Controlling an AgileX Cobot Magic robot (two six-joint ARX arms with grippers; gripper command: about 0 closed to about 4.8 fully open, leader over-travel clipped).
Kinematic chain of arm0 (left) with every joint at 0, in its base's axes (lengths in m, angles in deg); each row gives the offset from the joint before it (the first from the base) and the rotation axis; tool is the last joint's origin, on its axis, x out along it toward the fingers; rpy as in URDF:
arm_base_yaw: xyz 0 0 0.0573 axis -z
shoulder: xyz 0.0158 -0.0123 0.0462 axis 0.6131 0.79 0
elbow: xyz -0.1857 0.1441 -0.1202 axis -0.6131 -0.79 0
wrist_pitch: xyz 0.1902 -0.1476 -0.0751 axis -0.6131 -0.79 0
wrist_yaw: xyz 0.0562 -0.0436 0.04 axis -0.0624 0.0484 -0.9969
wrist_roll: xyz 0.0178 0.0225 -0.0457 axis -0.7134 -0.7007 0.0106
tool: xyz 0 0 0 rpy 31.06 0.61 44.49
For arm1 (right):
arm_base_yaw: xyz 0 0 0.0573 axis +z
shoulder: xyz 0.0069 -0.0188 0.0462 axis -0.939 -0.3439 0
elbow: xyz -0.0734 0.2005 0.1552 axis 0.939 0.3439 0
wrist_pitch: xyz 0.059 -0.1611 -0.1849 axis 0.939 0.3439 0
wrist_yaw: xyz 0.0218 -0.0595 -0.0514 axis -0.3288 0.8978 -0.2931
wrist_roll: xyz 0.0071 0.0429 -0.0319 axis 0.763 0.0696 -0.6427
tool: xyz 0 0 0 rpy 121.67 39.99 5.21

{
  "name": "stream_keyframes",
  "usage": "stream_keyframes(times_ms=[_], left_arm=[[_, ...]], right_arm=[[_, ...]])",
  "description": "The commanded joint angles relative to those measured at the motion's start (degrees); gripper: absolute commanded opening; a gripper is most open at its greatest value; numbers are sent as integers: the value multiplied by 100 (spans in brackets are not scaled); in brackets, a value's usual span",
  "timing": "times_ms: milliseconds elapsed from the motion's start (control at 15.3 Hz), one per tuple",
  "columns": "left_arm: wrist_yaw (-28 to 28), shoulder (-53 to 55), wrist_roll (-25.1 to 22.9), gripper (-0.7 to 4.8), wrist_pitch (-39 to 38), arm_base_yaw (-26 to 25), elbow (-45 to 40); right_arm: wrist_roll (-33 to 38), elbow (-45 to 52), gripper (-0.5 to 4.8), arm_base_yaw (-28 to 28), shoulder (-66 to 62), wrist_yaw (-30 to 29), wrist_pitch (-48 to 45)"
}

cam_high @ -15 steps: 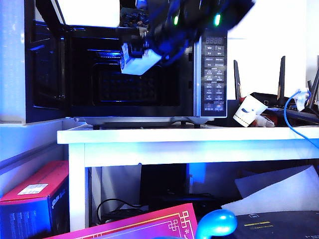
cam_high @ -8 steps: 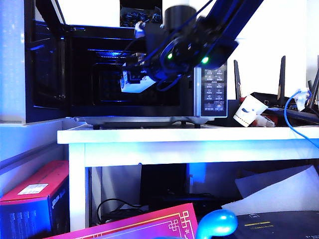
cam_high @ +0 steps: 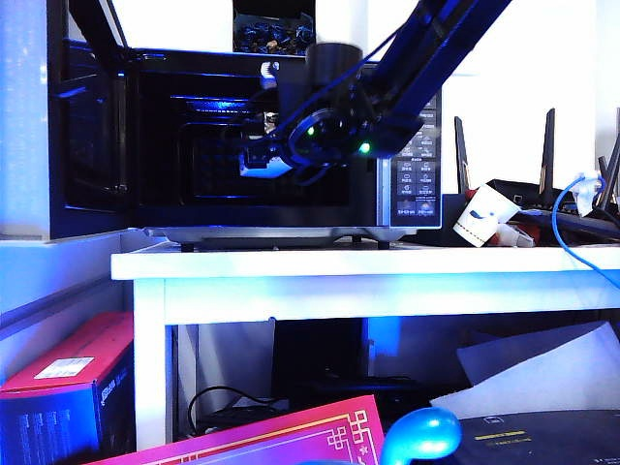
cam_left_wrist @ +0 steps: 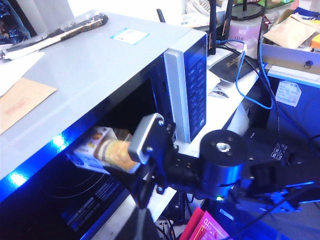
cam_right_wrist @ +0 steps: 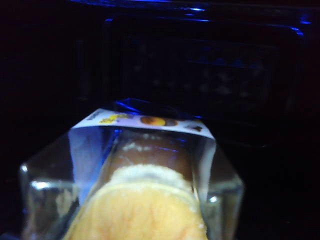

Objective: Open the microwave door, place the box of snacks from the top of the microwave inside, then close the microwave door.

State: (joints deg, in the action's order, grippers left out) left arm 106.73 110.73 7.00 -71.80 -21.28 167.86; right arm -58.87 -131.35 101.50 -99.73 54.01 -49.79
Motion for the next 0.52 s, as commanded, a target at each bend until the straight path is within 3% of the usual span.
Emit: stream_keyframes(times_ms=[65,196,523], left_arm=[[26,-28,7,-6,28,4,13],[24,-28,7,-6,28,4,13],[26,-28,7,-6,28,4,13]], right_arm=[[26,-94,305,2,4,4,-282],[24,-98,305,2,4,-234,-306],[66,-533,305,-103,-321,-192,-31]])
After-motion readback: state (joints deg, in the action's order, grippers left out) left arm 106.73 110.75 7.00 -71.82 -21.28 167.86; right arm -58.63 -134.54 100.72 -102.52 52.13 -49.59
